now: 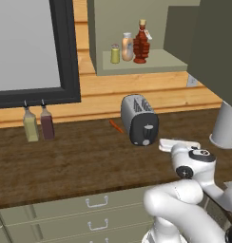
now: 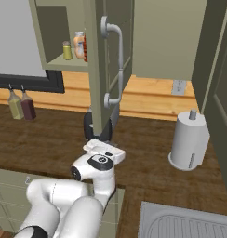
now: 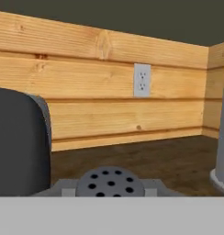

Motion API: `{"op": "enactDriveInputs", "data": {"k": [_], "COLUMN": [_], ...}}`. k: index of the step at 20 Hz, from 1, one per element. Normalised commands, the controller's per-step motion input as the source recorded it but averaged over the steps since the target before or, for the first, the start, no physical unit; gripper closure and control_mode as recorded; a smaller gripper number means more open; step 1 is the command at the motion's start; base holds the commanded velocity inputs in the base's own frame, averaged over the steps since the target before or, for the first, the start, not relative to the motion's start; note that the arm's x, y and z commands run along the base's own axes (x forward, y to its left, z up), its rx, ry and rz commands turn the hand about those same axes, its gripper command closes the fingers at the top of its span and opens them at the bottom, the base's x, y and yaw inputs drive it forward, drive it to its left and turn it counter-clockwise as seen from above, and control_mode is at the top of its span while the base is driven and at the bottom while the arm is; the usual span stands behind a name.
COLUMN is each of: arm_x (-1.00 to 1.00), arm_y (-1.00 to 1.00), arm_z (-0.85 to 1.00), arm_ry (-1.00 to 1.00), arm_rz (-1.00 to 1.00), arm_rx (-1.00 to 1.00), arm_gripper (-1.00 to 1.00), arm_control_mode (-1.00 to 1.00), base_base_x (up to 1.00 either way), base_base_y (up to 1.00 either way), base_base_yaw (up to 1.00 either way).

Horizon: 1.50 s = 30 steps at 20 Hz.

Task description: Put the shaker and condiment bottle from the counter next to their counterparts in the cabinet.

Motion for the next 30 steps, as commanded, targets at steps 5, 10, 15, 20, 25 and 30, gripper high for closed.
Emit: {"op": "enactDriveInputs", "data": {"k": [5, 10, 15, 20, 25, 30], "arm_x": [-0.39, -0.13, 0.00, 0.07, 0.00, 0.02], "arm_y": [0.32, 0.71, 0.91, 0.98, 0.54, 0.84], "arm_z": [0.15, 0.00, 0.00, 0.00, 0.00, 0.00], "arm_ry": [-0.15, -0.04, -0.01, 0.01, 0.02, 0.00], "arm_rz": [0.07, 0.15, 0.23, 0.24, 0.13, 0.07], "arm_rx": [0.01, 0.07, 0.06, 0.08, -0.09, -0.10], "arm_gripper": [1.00, 1.00, 1.00, 1.00, 1.00, 1.00], "arm_control_mode": [-1.00, -1.00, -1.00, -1.00, -1.00, -1.00], "base_base_x": [0.00, 0.00, 0.00, 0.00, 0.00, 0.00], "base_base_y": [0.00, 0.00, 0.00, 0.00, 0.00, 0.00], "base_base_yaw": [0.00, 0.00, 0.00, 0.00, 0.00, 0.00]}}
